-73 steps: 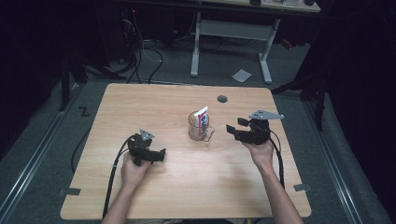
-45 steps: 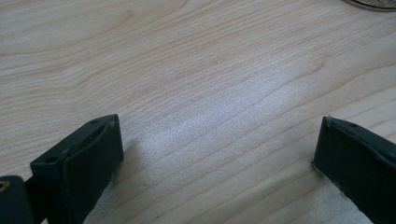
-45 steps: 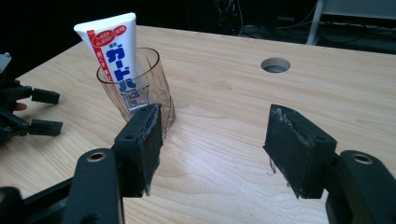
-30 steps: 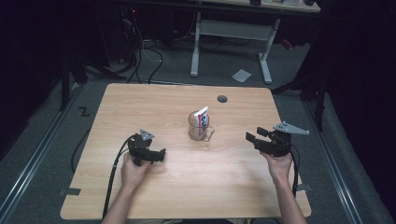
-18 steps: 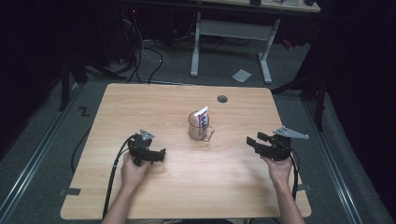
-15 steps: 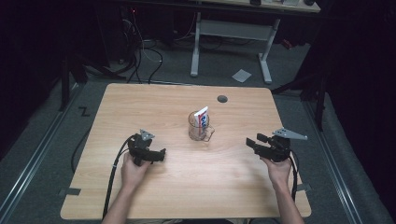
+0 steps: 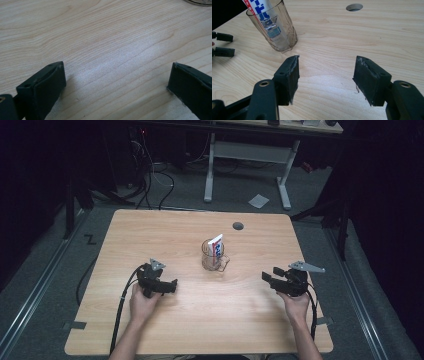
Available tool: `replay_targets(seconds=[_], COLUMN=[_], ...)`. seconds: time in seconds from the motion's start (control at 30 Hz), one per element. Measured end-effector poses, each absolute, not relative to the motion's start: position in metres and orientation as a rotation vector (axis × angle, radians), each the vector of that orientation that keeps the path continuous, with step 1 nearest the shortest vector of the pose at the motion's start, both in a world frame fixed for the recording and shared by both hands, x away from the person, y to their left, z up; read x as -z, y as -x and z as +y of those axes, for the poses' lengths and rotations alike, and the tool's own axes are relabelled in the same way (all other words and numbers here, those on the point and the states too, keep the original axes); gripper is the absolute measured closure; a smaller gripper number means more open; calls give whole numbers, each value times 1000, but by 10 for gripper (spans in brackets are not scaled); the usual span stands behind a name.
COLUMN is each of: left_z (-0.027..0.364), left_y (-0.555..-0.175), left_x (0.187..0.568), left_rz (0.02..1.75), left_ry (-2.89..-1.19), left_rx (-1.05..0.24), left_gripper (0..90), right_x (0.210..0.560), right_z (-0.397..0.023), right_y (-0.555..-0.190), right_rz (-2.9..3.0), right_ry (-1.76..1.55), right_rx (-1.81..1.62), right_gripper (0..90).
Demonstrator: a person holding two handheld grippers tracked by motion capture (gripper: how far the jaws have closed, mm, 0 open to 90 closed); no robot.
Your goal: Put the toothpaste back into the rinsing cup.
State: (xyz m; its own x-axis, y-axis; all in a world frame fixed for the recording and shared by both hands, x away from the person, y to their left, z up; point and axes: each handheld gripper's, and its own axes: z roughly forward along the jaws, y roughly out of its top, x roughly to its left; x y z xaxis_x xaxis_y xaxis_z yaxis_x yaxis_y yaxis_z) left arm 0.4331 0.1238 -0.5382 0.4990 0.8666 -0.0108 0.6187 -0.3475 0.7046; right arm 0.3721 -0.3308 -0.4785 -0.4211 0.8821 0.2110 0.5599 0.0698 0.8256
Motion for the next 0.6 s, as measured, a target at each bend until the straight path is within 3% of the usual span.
replay_targets(seconds=[0.6], left_z=[124], left_y=[-433], left_x=[538], left_rz=[1214], left_ry=[-2088], left_rx=[-487], left_gripper=[17], right_x=[493], right_z=[-315], right_y=[-382], right_rz=[2072], right_ry=[-1427], right_rx=[-1209], right_gripper=[374])
